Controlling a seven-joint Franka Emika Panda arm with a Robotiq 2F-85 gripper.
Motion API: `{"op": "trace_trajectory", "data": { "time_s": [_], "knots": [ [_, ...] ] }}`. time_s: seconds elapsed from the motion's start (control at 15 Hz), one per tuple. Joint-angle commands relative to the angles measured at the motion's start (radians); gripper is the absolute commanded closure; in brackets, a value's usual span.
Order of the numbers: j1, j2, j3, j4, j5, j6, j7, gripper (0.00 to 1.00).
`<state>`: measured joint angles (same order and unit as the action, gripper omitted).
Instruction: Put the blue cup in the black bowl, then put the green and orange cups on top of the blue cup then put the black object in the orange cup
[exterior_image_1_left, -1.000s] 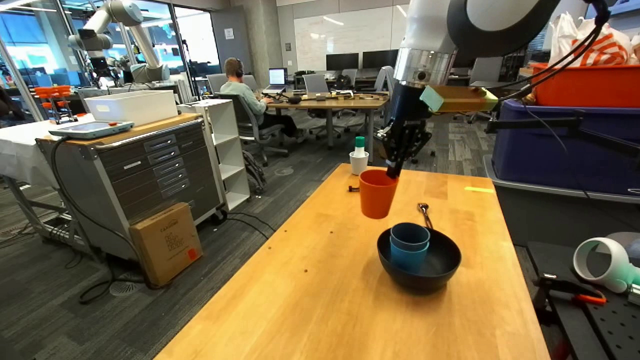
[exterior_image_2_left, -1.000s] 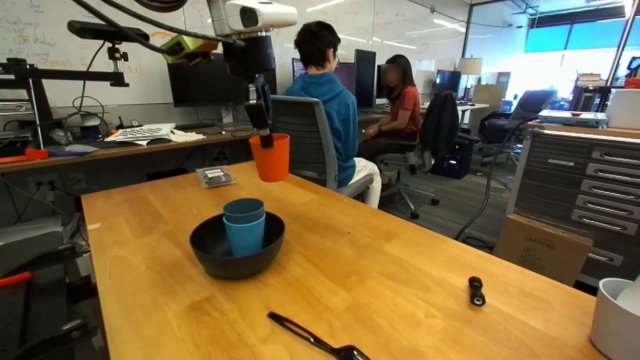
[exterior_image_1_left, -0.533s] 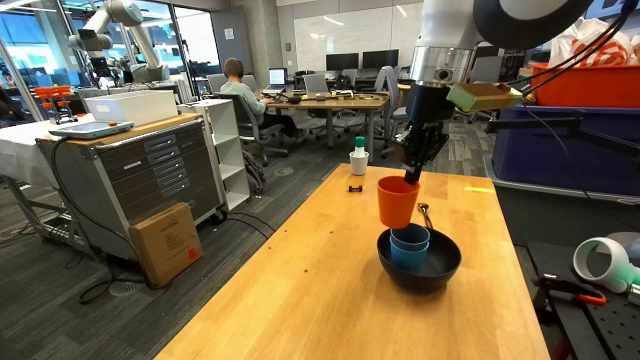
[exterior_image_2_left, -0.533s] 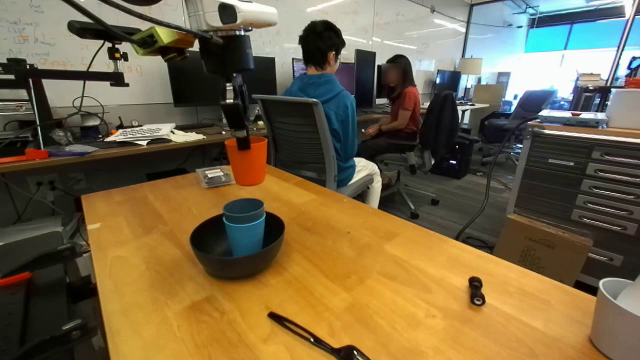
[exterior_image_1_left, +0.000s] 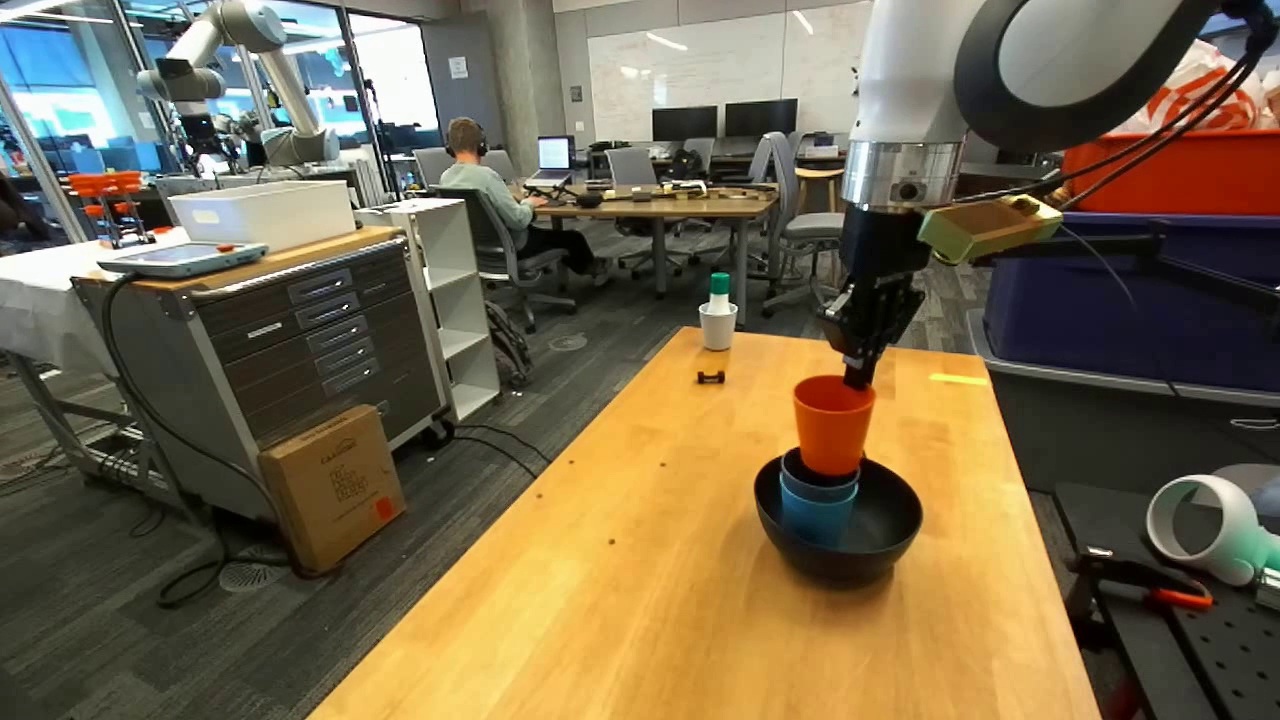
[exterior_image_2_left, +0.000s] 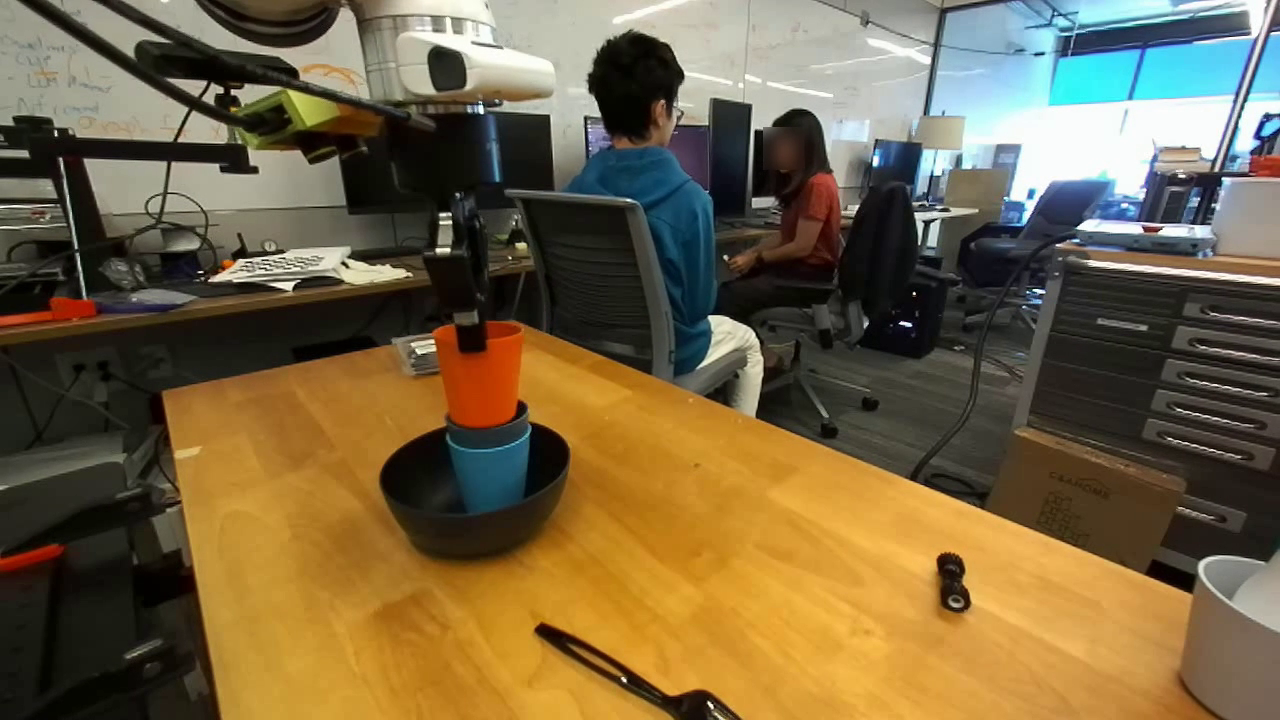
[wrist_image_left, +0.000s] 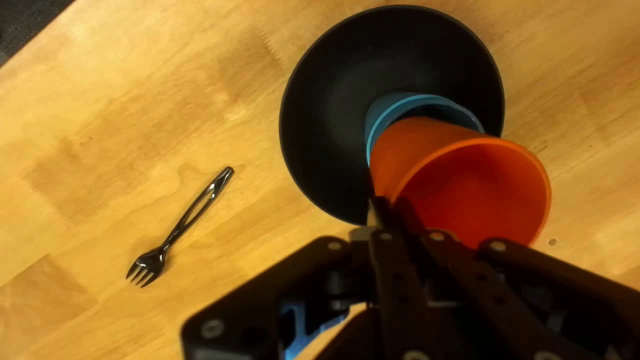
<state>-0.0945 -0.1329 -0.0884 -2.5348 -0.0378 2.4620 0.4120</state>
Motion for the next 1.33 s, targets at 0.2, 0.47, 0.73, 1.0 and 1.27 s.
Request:
{"op": "trace_trajectory", "data": {
  "time_s": [0.2, 0.47, 0.73, 1.0, 1.27],
  "knots": [
    [-0.014, 0.029, 0.003, -0.011, 0.008, 0.037, -0.046, 0.99],
    [-0.009, 0.054, 0.003, -0.013, 0.017, 0.075, -0.07, 0.99],
    [-0.008, 0.086, 0.001, -0.019, 0.008, 0.13, -0.104, 0.94],
    [-0.005, 0.117, -0.001, -0.016, 0.016, 0.155, -0.121, 0.57],
    [0.0, 0.122, 0.001, -0.012, 0.032, 0.157, -0.127, 0.26]
  ]
}}
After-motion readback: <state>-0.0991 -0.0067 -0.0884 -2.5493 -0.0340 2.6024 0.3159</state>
